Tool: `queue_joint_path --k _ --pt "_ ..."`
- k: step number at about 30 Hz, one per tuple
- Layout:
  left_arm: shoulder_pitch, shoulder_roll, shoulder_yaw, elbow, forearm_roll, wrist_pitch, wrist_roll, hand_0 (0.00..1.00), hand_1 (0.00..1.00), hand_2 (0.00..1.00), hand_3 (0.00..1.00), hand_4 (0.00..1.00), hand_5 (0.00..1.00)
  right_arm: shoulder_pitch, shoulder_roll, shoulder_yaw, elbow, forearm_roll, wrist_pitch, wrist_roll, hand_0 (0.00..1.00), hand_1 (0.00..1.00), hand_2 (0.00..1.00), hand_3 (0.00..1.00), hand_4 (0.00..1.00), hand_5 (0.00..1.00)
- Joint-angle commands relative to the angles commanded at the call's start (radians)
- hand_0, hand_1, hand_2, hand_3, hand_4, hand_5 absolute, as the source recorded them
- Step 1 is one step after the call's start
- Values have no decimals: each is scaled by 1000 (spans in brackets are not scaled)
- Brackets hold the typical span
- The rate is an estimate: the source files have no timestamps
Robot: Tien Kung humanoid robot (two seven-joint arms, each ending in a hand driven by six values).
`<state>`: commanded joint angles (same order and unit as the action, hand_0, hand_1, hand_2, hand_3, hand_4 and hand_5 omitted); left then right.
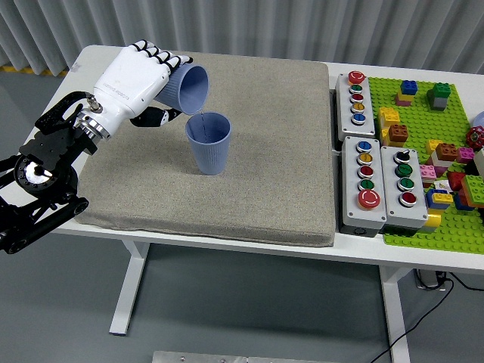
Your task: Pick cup pour cup place
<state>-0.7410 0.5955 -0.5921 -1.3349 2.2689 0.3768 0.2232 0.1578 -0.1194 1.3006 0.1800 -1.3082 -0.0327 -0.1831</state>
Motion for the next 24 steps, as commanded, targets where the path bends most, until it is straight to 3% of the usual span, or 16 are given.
queue_joint_path --k 24 --pt "-10 13 18 -14 0 3 0 705 584 600 617 559 89 -9 1 -1 0 -9 2 -1 697 694 630 619 188 337"
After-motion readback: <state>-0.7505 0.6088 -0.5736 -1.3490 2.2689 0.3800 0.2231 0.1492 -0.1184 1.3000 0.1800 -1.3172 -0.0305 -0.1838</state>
